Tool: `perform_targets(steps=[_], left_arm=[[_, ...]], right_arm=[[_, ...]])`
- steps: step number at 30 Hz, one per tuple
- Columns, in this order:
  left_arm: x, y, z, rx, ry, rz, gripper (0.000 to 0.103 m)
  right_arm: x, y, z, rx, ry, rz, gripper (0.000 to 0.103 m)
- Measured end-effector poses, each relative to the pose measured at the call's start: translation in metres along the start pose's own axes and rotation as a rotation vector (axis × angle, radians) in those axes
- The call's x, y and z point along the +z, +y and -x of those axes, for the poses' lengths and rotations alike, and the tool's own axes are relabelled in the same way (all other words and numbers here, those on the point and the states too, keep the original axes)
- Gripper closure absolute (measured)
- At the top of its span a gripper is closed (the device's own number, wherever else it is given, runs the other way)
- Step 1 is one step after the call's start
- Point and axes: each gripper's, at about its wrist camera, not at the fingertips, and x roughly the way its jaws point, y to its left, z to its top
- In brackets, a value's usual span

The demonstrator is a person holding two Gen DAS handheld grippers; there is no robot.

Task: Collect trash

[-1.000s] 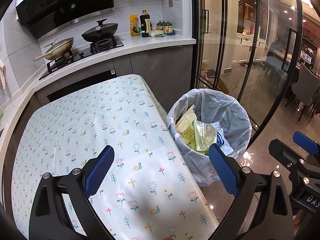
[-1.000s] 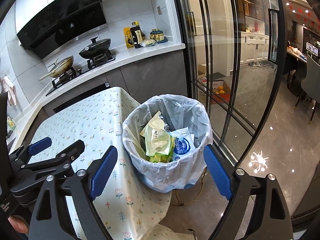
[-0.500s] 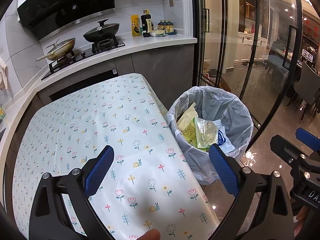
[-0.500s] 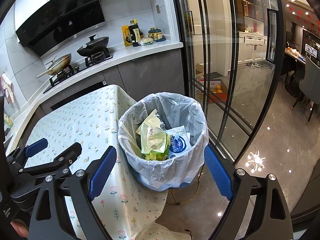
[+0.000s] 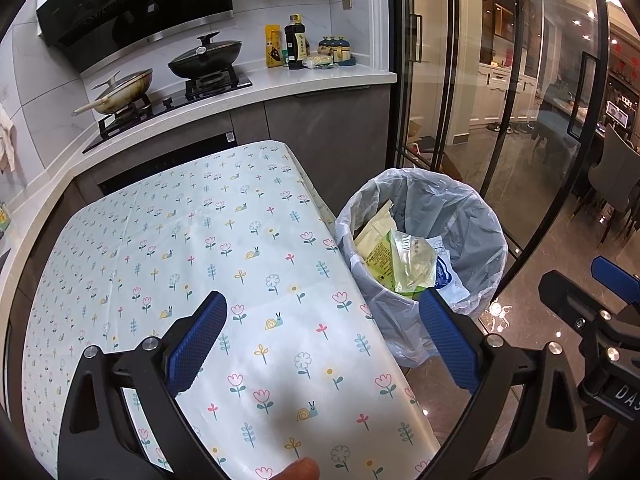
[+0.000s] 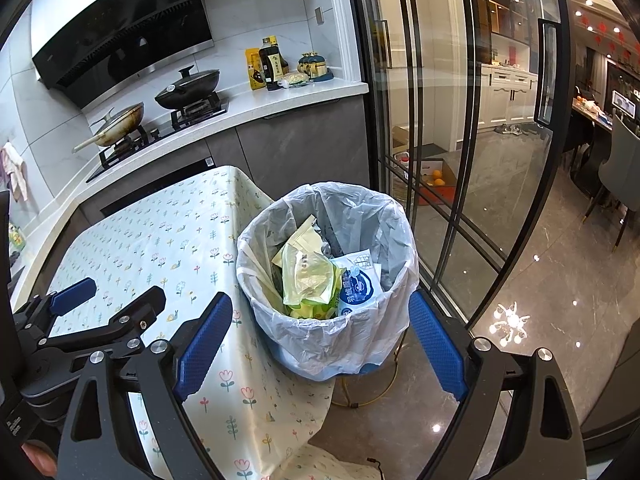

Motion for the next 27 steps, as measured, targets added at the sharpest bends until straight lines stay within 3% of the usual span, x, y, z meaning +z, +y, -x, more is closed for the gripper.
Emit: perform_targets(steps=[27], left_arm=[[-0.0046, -0.0006, 0.0012, 0.001, 0.007, 0.003, 0.01]], right_arm=[[-0.002, 0.005, 0.0014, 0.0, 0.001, 0.041, 0.017]])
